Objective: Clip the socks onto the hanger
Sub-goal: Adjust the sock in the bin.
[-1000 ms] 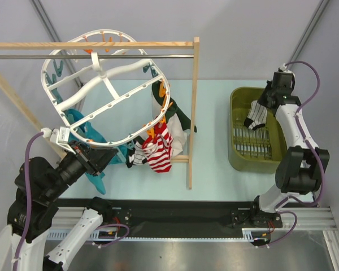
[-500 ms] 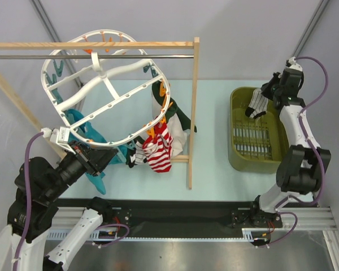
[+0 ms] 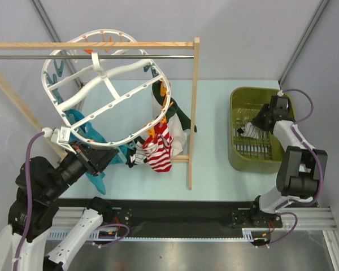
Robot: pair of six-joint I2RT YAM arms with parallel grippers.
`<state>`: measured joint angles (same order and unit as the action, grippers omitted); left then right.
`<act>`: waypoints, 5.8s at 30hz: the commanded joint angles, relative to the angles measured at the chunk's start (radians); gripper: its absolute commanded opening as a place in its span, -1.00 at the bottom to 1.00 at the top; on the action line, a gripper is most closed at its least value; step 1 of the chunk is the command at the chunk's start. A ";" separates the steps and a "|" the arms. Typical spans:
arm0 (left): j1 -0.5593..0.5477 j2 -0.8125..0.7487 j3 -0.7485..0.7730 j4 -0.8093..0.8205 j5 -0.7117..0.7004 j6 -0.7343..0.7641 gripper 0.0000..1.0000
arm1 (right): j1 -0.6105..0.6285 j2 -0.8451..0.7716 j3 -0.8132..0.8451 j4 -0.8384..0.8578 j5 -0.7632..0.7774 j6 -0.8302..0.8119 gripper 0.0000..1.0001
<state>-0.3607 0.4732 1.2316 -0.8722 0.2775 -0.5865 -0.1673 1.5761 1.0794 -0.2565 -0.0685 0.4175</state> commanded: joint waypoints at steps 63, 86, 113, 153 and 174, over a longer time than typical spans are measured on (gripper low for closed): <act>-0.004 0.016 -0.026 0.070 0.052 -0.035 -1.00 | 0.172 0.262 0.467 -0.348 0.523 -0.435 -0.92; -0.004 0.007 -0.017 0.052 0.042 -0.021 -1.00 | -0.028 0.225 0.240 -0.048 0.027 -0.104 0.18; -0.004 0.015 -0.011 0.061 0.051 -0.036 -1.00 | 0.095 0.421 0.445 -0.099 0.225 -0.197 -0.76; -0.004 -0.007 -0.043 0.084 0.078 -0.030 -1.00 | 0.103 -0.103 0.073 -0.252 0.277 -0.014 0.09; -0.004 -0.007 -0.043 0.101 0.088 -0.041 -0.99 | 0.104 0.278 0.238 -0.440 0.391 0.472 0.22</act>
<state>-0.3607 0.4690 1.1904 -0.8162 0.3283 -0.6052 -0.0586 1.8336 1.2812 -0.6834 0.2592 0.8185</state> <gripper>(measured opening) 0.185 0.633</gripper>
